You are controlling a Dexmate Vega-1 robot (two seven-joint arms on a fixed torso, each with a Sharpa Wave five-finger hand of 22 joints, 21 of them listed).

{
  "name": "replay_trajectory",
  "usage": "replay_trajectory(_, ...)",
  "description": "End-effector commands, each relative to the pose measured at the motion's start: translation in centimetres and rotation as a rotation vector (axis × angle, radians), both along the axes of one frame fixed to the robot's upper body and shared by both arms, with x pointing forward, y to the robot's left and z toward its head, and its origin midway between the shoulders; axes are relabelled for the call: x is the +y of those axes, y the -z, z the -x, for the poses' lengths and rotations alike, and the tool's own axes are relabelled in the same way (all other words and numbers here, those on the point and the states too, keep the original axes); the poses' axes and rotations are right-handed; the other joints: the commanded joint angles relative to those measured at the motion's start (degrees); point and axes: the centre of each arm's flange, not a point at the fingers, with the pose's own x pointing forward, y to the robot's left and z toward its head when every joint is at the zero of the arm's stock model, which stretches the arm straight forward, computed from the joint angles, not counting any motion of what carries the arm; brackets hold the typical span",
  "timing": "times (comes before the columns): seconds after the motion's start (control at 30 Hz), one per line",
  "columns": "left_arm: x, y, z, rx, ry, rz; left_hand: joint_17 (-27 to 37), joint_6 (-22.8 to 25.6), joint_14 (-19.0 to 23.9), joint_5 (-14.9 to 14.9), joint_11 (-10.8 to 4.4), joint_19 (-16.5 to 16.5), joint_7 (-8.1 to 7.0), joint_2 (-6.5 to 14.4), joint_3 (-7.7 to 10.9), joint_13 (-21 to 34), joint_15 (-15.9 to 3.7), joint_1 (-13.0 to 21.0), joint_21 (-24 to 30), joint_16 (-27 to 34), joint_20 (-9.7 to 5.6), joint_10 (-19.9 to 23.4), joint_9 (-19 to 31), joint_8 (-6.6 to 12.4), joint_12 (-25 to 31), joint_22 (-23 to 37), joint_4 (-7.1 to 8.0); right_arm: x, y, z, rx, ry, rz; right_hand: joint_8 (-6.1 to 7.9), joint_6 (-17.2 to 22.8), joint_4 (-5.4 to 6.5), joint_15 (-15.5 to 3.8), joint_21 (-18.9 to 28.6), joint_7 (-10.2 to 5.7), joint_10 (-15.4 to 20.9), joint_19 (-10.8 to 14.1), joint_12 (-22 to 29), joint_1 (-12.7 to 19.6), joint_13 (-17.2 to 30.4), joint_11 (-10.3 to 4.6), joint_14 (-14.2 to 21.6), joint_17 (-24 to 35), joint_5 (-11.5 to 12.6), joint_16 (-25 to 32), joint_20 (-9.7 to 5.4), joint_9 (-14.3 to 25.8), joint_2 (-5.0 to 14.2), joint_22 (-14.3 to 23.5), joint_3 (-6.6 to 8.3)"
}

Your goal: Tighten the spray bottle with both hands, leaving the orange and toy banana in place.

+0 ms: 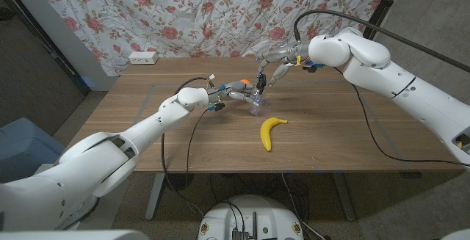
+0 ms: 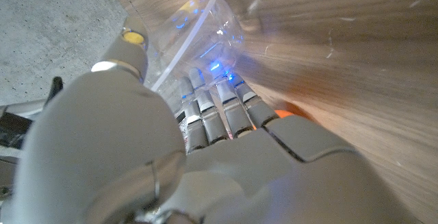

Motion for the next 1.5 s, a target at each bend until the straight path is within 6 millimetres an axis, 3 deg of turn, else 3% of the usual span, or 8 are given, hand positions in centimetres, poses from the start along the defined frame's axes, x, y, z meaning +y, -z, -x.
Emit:
replay_trajectory(0.03, 0.02, -0.07, -0.01, -0.002, -0.003, -0.003, 0.1, 6.8, 0.6, 0.4, -4.04, 0.4, -2.07, 7.5, 1.07, 0.0, -8.4, -0.3, 0.0, -0.3, -3.57, 4.1, 0.1, 6.7, 0.4, 0.2, 0.41, 0.11, -0.25, -0.08, -0.003, 0.008, -0.009, 0.53, 1.2, 0.35, 0.38, 0.4, 0.13, 0.8, 0.6, 0.5, -1.6, 0.1, -0.14, 0.2, 0.2, -0.2, 0.4, 0.01, 0.3, 0.15, 0.2, -0.48)
replay_trajectory(0.63, -0.04, -0.27, -0.23, -0.007, -0.001, -0.004, 0.2, 6.8, 0.6, 0.4, -4.03, 0.4, -2.07, 7.6, 1.07, 0.2, -8.33, -0.4, 0.0, -0.4, -3.53, 4.2, 0.1, 6.85, 0.3, 0.2, 0.48, 0.18, -0.43, -0.08, -0.011, 0.017, -0.037, 3.13, 9.3, 2.46, -0.43, 0.5, 0.22, 5.7, 1.9, 1.6, -8.4, 0.0, -0.83, 2.0, 0.5, -0.9, 1.6, 0.01, 0.4, 1.23, 0.2, -2.66)
replay_trajectory(1.23, -0.14, -0.17, -0.2, -0.007, 0.001, -0.002, 0.2, 7.0, 0.7, 0.4, -4.1, 0.4, -2.13, 7.6, 1.1, 0.3, -8.39, -0.5, 0.0, -0.5, -3.53, 4.3, 0.1, 7.04, 0.1, 0.2, 0.47, 0.5, -0.67, -0.7, 0.012, 0.028, -0.064, 4.14, 14.4, 4.06, -1.41, 0.6, 0.31, 9.4, 2.7, 2.1, -13.2, -0.1, -1.52, 3.9, 0.8, -1.3, 2.5, 0.07, -0.3, 2.85, 0.2, -3.97)
replay_trajectory(1.5, -0.17, -0.26, -0.33, -0.006, 0.002, -0.003, 0.2, 7.0, 0.7, 0.3, -3.98, 0.4, -2.12, 7.7, 1.1, 0.4, -8.38, -0.5, -0.1, -0.6, -3.51, 4.3, 0.1, 7.09, 0.1, 0.2, 0.46, 0.68, -0.62, -0.81, 0.005, 0.037, -0.077, 4.66, 17.7, 5.44, -2.24, 0.6, 1.12, 11.7, 3.4, 2.3, -16.7, -0.1, -1.55, 5.3, 1.0, -1.6, 3.2, 0.18, -0.9, 4.12, 0.2, -4.91)
